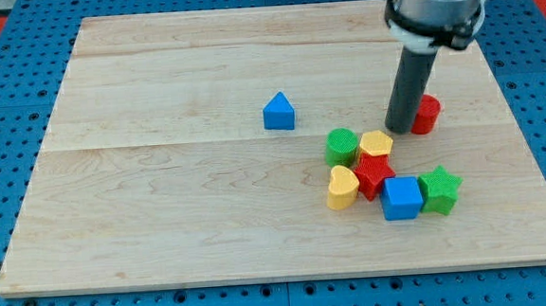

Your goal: Push the red circle into the blue cube and green star

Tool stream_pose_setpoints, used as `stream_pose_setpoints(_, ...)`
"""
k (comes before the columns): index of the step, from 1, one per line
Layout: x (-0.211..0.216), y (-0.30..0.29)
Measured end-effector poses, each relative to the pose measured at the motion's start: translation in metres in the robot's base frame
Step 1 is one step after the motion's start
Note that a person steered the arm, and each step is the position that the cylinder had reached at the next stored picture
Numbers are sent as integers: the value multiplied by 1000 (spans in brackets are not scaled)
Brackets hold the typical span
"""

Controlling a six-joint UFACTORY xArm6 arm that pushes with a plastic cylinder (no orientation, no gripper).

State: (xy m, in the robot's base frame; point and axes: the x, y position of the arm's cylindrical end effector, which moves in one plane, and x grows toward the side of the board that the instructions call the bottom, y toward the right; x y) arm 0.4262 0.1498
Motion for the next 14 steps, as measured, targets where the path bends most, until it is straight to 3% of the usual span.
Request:
stream_pose_setpoints(2, -18, -64)
stream_pose_setpoints(5, -57, 7)
stream_pose_setpoints(6, -33, 72)
stream_pose_setpoints(7, 39, 68)
stream_pose_setpoints(8, 47, 72)
stream_pose_setpoints(9, 5, 108)
stream_pose_setpoints(10, -28, 35)
stream_pose_setpoints(12, 59, 18)
stream_pose_setpoints(13, 28, 26)
stream_pose_setpoints(14, -19, -2)
